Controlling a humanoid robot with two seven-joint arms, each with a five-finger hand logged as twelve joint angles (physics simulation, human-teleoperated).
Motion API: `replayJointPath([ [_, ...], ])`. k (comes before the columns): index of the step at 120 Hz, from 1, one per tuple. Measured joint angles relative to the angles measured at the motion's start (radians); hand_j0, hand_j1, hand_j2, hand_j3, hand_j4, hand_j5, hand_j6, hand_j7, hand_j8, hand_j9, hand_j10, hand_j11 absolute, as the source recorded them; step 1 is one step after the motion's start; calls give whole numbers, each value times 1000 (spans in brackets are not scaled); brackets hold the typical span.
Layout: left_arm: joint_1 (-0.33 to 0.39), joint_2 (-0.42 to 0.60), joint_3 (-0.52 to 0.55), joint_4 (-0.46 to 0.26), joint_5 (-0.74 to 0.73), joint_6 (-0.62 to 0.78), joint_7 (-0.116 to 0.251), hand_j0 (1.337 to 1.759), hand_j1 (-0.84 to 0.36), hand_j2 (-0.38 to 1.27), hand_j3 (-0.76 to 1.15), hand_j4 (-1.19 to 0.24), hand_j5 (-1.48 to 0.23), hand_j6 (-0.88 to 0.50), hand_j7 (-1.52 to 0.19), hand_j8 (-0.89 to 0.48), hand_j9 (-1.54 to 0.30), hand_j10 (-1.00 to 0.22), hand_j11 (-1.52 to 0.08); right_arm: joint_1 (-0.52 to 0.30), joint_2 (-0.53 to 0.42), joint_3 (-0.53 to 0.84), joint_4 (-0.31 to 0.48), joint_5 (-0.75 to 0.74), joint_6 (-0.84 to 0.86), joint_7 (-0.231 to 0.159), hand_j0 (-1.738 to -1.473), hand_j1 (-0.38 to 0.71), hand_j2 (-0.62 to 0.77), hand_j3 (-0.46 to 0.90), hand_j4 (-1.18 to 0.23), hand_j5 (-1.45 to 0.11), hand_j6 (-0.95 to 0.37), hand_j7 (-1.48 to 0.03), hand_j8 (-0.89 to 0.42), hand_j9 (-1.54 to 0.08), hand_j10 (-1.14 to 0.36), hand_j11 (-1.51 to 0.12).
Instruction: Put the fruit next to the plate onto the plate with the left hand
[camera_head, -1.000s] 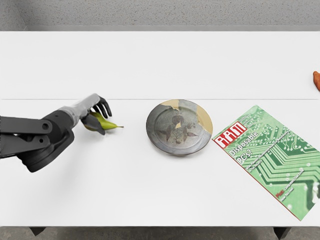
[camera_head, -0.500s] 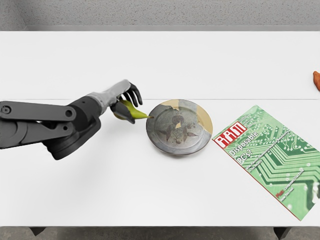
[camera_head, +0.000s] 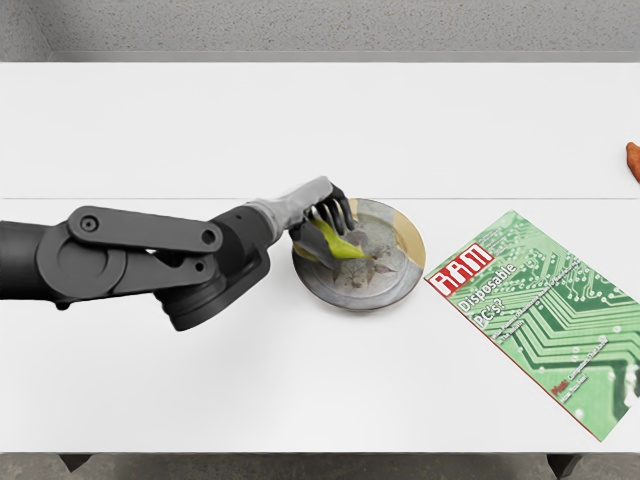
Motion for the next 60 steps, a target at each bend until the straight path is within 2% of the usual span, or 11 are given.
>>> replayJointPath([
  [14,10,-56,2,23,-8,0,1,1654,-253,382,0,-762,-974,-693,-984,-548,-991,-567,-998,0,0,0,0,0,0,0,-1658,-329,-3,0,-16,-22,-16,-22,-16,-22,-16,-22],
  [21,12,-59,2,29,-10,-3,0,1654,-278,442,0,-761,-975,-685,-985,-542,-992,-563,-997,0,0,0,0,0,0,0,-1658,-329,-3,0,-16,-22,-16,-22,-16,-22,-16,-22],
  [41,15,-59,2,39,-13,-23,-2,1655,-296,457,0,-746,-955,-691,-962,-535,-970,-556,-974,0,0,0,0,0,0,0,-1658,-329,-3,0,-16,-22,-16,-22,-16,-22,-16,-22],
  [49,14,-59,2,40,-13,-26,-3,1655,-300,454,0,-711,-910,-672,-915,-537,-924,-554,-926,0,0,0,0,0,0,0,-1658,-329,-3,0,-16,-22,-16,-22,-16,-22,-16,-22],
  [60,13,-58,-2,41,-11,-28,-4,1656,-227,324,0,-590,-758,-565,-761,-479,-767,-490,-768,0,0,0,0,0,0,0,-1658,-329,-3,0,-16,-22,-16,-22,-16,-22,-16,-22],
])
